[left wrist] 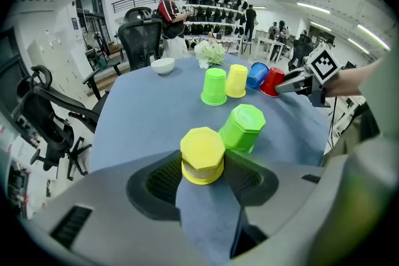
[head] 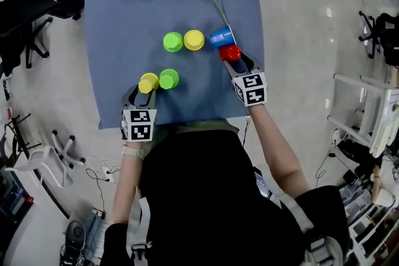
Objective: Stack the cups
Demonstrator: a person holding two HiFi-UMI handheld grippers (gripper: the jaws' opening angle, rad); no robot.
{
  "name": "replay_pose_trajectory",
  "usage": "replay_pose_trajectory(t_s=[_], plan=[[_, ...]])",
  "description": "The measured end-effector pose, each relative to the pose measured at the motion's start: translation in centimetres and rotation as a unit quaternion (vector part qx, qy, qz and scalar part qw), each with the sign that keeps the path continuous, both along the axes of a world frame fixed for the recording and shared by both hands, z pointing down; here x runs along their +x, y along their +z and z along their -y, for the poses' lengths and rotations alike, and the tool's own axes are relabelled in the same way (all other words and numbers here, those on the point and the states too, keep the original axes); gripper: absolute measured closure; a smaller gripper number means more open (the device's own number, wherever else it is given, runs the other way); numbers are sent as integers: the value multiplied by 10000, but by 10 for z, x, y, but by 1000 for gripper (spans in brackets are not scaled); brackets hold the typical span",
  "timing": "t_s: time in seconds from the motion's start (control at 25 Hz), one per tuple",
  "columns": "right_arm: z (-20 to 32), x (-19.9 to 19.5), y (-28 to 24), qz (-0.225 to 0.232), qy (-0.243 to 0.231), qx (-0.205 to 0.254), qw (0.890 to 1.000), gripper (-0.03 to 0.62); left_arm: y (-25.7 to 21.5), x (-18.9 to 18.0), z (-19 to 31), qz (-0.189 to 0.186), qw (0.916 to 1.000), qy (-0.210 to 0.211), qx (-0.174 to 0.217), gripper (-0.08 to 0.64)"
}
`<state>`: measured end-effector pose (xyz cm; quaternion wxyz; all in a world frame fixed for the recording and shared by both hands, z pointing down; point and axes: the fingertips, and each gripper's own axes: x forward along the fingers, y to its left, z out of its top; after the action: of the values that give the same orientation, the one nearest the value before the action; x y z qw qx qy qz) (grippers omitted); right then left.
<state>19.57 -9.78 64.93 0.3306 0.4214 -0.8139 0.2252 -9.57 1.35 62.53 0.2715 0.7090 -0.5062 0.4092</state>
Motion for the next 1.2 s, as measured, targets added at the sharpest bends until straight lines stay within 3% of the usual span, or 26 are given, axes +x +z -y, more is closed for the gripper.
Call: replay_pose_trajectory(t_s=[0.72,1.2], plan=[[-62,-91,-11,192,-608,-137,9979,344,0,3,-2,-122,9987,484,-43,342],[-90,-142,-3,213,-872,-231,9957,342,-17,-3,-2,-326,9964,772,150,325]])
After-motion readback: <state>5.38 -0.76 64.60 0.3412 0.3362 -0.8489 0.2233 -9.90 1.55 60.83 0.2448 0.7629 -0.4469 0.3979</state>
